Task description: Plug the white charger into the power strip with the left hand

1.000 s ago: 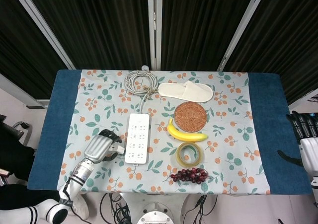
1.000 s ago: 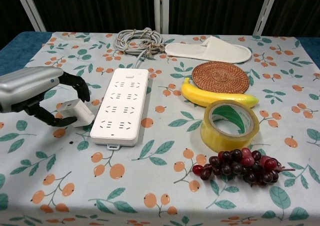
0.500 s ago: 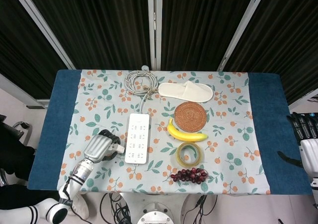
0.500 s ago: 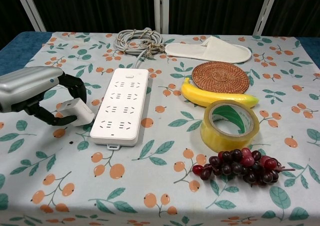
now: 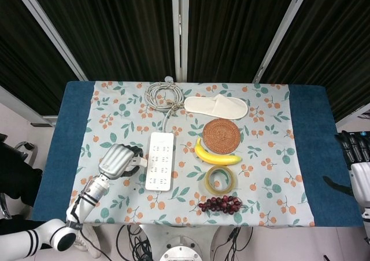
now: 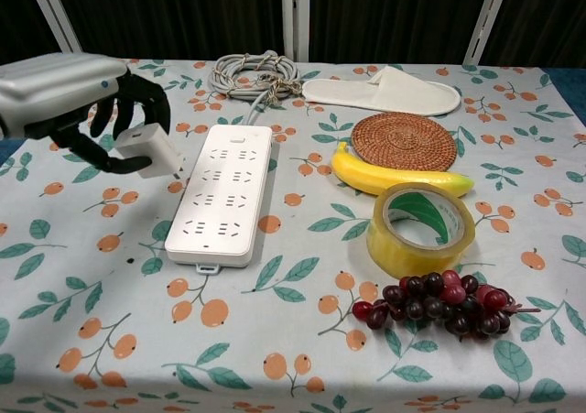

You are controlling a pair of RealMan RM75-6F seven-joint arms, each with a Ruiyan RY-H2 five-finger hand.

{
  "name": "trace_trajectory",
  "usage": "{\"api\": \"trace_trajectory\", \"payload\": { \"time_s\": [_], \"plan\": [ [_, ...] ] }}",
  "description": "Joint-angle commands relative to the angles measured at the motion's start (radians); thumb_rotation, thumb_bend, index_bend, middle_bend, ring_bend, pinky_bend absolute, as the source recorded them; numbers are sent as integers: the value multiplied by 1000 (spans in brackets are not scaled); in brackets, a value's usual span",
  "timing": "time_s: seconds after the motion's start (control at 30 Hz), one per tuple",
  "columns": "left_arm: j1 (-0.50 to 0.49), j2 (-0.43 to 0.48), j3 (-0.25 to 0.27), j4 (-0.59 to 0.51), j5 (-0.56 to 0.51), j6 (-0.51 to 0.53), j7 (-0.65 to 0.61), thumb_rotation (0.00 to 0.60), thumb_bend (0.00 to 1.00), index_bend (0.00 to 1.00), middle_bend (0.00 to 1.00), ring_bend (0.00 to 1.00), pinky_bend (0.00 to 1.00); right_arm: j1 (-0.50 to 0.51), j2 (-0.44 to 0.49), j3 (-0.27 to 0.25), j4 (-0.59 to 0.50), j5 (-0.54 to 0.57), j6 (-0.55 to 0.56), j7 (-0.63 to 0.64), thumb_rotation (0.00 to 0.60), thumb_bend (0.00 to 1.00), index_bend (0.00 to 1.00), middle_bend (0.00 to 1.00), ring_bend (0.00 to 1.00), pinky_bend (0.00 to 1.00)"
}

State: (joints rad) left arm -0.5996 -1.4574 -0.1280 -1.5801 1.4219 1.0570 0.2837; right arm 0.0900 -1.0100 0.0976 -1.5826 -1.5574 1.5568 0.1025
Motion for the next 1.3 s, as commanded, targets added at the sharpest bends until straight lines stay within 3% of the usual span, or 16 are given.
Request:
{"api": "trace_trajectory", "payload": {
  "time_s": [0.03,0.47,0.8,1.3],
  "plan": [
    [-61,34,-48,-50,-56,-66,84,600,374,652,710,595,661,1,0,0,-2,-1,0,-2,600,29,0,0,0,0],
    [-218,-27,-119,1,-302,-192,252,600,409,674,771,659,705,0,-3,2,-10,10,-3,-14,600,28,0,0,0,0],
    [-270,-68,-104,67,-398,-188,301,600,409,675,772,659,704,-5,-3,3,-14,21,-3,-21,600,28,0,0,0,0],
    [-303,-80,-62,86,-429,-178,308,600,409,675,773,660,705,-5,-7,4,-14,26,-8,-26,600,28,0,0,0,0]
  ]
}}
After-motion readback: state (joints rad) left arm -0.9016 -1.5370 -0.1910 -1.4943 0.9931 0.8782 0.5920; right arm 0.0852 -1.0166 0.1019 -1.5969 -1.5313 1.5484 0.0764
